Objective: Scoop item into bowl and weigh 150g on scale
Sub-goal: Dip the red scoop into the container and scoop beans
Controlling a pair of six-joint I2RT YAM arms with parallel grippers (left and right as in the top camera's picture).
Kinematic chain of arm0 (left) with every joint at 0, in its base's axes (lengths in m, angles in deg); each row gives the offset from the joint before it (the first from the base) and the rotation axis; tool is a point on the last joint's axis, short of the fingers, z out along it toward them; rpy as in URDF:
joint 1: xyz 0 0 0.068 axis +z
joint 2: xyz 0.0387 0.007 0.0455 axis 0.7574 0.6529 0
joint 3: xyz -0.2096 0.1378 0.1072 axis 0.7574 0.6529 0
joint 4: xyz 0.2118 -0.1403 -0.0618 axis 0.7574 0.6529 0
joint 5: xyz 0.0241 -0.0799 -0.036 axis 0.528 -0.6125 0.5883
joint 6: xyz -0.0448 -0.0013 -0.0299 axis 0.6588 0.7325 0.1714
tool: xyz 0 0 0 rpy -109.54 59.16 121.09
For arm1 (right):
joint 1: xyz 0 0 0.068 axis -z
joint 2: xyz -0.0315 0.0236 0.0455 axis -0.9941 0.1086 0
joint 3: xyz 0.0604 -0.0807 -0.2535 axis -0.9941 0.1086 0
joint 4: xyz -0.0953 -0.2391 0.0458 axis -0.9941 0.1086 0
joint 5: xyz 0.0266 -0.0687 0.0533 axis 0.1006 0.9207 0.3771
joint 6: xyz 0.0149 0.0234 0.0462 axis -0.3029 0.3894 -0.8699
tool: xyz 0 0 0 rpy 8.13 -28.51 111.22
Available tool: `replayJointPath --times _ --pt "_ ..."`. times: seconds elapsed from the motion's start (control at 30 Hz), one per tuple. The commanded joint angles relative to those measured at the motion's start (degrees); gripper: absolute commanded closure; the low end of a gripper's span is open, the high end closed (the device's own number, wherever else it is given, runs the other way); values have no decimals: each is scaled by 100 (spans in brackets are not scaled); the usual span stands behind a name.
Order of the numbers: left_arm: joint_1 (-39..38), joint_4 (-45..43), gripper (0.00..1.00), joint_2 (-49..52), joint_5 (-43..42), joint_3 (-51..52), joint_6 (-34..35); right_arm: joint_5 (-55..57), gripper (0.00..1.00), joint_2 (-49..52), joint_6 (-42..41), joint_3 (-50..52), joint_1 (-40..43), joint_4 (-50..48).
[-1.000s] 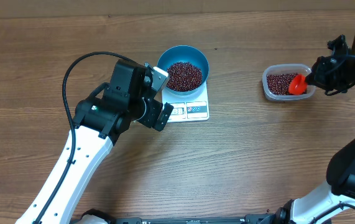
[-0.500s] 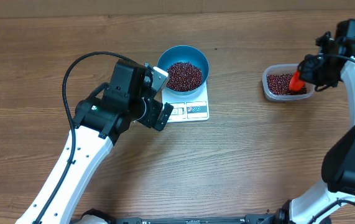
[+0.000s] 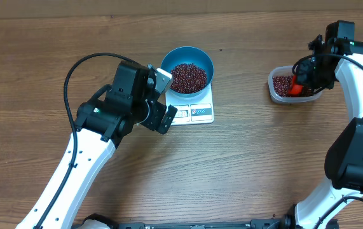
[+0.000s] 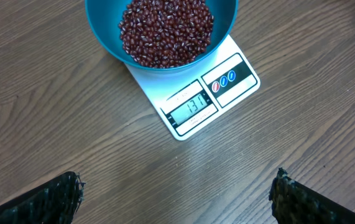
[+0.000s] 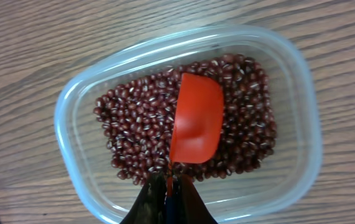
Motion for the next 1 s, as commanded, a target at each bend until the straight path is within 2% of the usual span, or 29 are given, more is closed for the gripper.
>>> replayJointPath --times 0.0,0.6,0.97 --pt "-37 -11 1 35 -85 -7 -107 -560 96 179 177 26 -4 81" --pt "-37 -11 1 35 -83 -7 -107 -1532 96 179 452 26 59 254" --pt "-37 -11 1 35 -85 -7 -107 -2763 96 179 551 26 750 264"
